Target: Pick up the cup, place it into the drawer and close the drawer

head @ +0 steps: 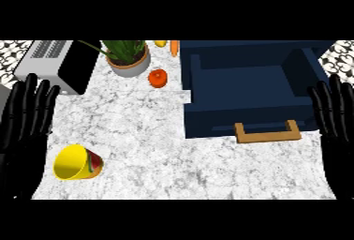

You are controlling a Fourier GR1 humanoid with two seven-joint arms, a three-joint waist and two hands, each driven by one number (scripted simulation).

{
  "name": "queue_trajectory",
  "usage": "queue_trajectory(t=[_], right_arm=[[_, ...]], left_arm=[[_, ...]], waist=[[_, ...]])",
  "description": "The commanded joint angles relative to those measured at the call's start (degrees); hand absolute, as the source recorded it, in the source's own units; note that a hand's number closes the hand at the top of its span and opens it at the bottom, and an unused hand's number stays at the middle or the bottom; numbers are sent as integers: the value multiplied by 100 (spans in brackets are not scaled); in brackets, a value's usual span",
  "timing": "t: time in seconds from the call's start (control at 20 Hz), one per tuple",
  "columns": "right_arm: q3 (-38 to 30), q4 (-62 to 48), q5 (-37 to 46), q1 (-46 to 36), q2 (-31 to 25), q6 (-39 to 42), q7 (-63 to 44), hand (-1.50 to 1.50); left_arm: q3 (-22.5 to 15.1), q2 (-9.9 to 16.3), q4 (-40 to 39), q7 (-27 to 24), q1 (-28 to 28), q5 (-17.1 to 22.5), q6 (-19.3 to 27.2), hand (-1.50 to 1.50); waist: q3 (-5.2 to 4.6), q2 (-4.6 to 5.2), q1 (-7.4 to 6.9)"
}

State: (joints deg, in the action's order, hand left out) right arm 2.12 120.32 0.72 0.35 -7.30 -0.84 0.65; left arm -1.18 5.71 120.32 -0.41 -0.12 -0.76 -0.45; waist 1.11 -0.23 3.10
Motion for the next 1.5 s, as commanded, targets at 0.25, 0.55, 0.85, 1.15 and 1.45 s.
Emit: queue_trajectory(t=[0.25, 0.55, 0.85, 1.15, 1.45], right_arm=[[85, 183, 53, 113, 185, -87, 81, -150], [-78, -645, -519, -310, -265, 617, -471, -150], [-18, -1061, -369, -793, -46, 552, -476, -150], [-607, -1248, -749, -1183, -382, 864, -483, -150], [-261, -845, -382, -997, -124, 657, -588, -150]], left_arm=[[1068, 1241, -30, -612, 658, 2539, -2345, -150], [1584, 1317, -794, 626, 728, 4041, -2271, -150], [1630, 1123, -1951, 13, 796, 3226, -2774, -150], [1720, 1074, -3242, -679, 430, 2510, -3076, -150], [1821, 1194, -4837, -1351, -298, 1716, -3004, -150]], waist=[[-127, 4, -404], [-112, 28, -359], [-113, 26, -330], [-114, 29, -310], [-115, 30, -277]])
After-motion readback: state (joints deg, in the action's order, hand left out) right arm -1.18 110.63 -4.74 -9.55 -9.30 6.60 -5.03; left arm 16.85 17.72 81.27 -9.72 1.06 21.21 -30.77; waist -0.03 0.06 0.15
